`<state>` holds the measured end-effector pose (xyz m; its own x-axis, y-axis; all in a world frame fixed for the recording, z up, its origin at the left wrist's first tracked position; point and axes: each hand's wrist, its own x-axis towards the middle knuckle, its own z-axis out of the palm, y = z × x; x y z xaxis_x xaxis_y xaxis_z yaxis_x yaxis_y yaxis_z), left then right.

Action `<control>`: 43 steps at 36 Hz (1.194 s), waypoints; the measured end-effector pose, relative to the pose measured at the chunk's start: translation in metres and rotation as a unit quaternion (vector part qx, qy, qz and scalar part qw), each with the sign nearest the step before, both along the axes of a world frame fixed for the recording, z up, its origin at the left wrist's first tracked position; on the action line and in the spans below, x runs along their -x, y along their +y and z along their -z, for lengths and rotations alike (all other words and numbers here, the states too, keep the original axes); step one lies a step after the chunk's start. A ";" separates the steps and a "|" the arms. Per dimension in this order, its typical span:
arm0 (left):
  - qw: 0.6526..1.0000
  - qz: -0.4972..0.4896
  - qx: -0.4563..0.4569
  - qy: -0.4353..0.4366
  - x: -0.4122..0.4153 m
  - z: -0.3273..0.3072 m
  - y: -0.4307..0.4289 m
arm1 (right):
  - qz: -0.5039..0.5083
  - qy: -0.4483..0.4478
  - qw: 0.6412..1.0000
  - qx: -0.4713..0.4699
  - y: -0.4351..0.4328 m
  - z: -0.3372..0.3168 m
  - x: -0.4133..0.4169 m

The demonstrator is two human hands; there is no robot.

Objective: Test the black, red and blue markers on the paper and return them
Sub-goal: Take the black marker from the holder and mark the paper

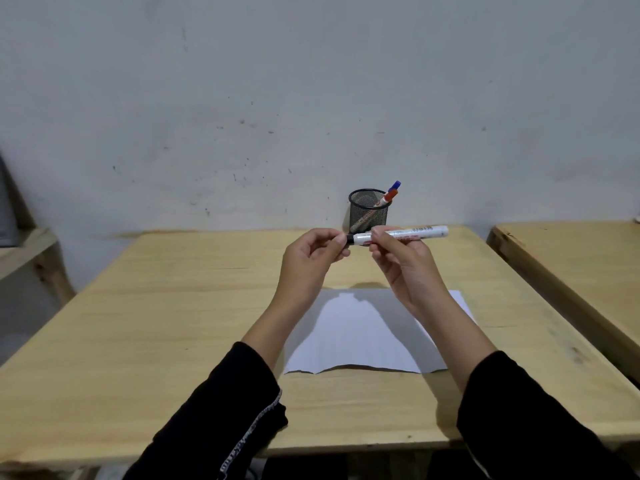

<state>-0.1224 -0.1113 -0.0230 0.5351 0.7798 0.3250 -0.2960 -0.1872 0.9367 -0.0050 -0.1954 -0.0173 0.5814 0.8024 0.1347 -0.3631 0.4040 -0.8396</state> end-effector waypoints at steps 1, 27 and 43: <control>1.000 -0.005 -0.005 0.008 0.001 0.000 0.002 | -0.002 -0.008 1.000 0.001 0.002 -0.001 0.001; 0.845 -0.093 -0.195 0.488 0.042 0.037 0.091 | 0.033 -0.149 0.988 0.009 0.019 0.012 -0.002; 0.863 -0.125 -0.185 0.452 0.051 0.038 0.088 | 0.022 -0.136 0.990 0.021 0.022 0.020 0.003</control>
